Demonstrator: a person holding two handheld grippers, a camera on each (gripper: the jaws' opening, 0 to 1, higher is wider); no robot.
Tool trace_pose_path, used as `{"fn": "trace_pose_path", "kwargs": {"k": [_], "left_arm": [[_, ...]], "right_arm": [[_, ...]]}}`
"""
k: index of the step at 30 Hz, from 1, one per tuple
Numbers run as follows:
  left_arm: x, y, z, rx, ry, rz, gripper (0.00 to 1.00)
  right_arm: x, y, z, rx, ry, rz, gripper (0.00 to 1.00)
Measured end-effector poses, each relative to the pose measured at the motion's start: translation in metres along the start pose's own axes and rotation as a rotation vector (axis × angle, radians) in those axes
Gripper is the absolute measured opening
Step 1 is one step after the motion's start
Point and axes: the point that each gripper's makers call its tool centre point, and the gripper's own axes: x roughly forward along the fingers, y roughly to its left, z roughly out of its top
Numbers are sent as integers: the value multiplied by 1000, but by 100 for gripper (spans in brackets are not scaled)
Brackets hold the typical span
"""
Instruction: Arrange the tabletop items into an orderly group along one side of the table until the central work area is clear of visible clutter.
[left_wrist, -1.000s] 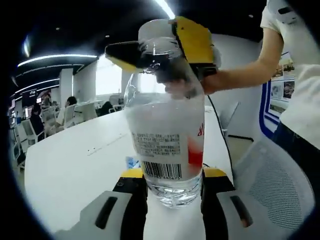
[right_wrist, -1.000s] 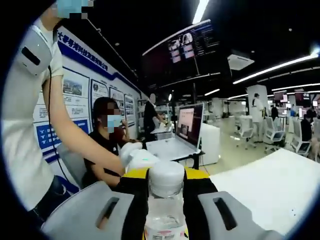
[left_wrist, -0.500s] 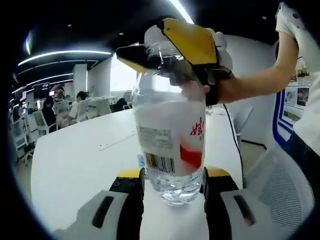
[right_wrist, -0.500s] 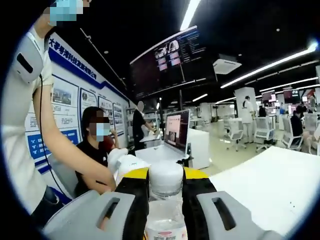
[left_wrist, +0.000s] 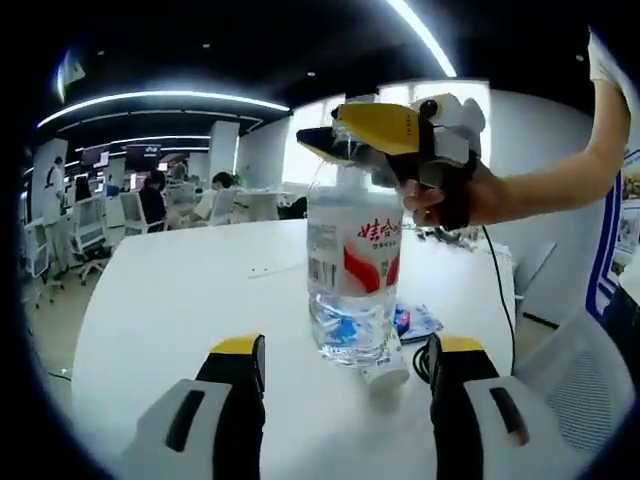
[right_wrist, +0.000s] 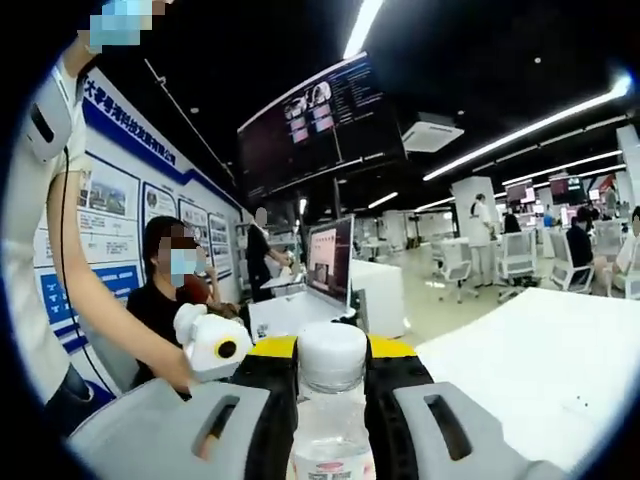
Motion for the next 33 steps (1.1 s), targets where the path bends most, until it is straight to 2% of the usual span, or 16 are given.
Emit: {"fn": "trace_pose_path", "kwargs": {"k": [4, 7, 11, 17, 20, 23, 29, 33], "left_arm": [[-9, 2, -5, 10, 12, 37, 63], [-17, -6, 3, -29, -39, 58, 63], [-23, -17, 3, -30, -47, 67, 63], [-25, -23, -14, -90, -27, 92, 64], [-27, -22, -21, -110, -20, 114, 64], [-29, -18, -22, -130, -28, 140, 65], [-32, -8, -20, -165, -51, 195, 65], [-34, -7, -23, -184, -53, 207, 64]], "right_arm": [[4, -10, -14, -31, 24, -6, 21], [11, -22, -23, -48, 44, -10, 21], [19, -33, -29, -53, 40, -14, 21], [30, -52, -44, -42, 41, -26, 21], [33, -56, -52, -37, 53, -20, 21], [34, -61, -59, -19, 58, -27, 21], [39, -64, -66, -35, 56, -6, 21], [39, -66, -70, -10, 51, 6, 21]]}}
